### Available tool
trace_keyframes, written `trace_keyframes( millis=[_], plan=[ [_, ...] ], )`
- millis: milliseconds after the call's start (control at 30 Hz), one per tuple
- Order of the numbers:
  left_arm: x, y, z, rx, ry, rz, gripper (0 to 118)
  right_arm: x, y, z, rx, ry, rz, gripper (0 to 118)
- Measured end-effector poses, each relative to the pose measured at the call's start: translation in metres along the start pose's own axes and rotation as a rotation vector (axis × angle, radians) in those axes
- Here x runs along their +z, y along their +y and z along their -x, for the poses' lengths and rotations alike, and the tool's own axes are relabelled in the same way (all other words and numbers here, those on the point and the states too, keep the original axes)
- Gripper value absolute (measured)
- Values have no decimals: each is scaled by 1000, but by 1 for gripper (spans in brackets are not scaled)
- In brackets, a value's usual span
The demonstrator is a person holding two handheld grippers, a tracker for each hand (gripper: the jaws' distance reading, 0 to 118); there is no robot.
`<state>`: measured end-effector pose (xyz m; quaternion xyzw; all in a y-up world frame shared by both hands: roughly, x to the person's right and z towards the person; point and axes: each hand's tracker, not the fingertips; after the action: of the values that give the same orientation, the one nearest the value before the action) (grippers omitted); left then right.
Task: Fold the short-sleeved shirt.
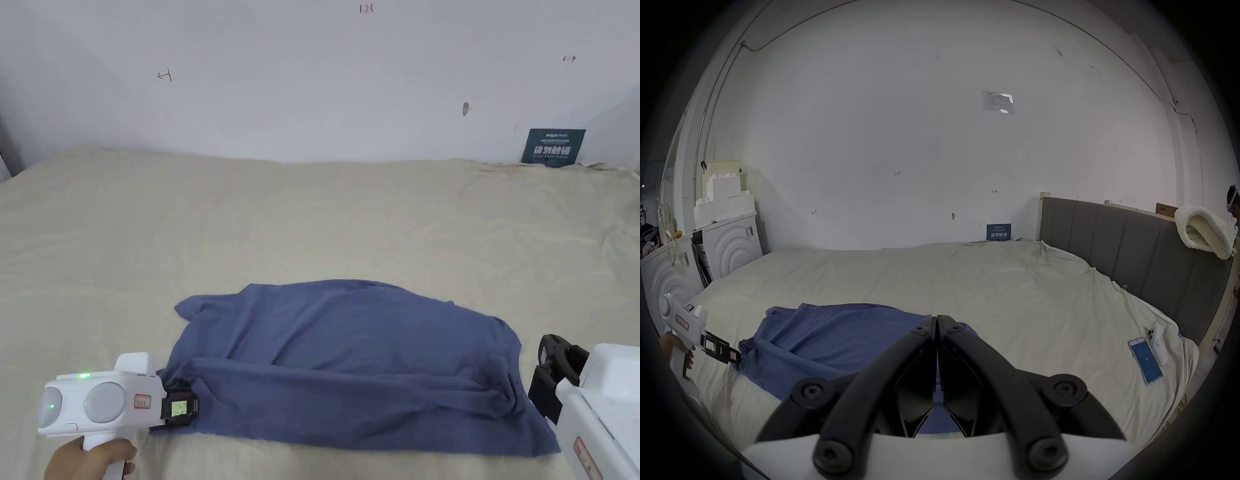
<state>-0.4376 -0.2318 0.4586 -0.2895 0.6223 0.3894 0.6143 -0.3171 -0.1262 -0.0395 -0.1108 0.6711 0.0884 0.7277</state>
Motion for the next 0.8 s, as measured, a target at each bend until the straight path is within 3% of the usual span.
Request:
trace_keyframes(
  millis=[167, 267, 300, 400, 500, 633, 800],
  plan=[
    [-13, 1, 7, -4, 56, 40, 90, -1, -2, 1, -23, 1, 22, 1],
    [-16, 0, 7, -11, 60, 59, 81, -2, -3, -1, -44, 6, 30, 1],
    [-15, -1, 7, -16, 56, 61, 72, -3, -4, -3, -52, 10, 29, 1],
    [-18, -4, 2, -19, 35, 83, 26, -4, -5, -4, -55, 6, 37, 1],
    [-18, -5, -5, -37, 35, 80, 11, -5, -6, -8, -56, 5, 48, 1],
    [-7, -3, -9, -64, 34, 48, 8, -16, -7, -17, -81, 5, 132, 1],
    [13, 3, -7, -55, 5, -10, 8, -59, -30, -42, -205, 37, 358, 1]
  ],
)
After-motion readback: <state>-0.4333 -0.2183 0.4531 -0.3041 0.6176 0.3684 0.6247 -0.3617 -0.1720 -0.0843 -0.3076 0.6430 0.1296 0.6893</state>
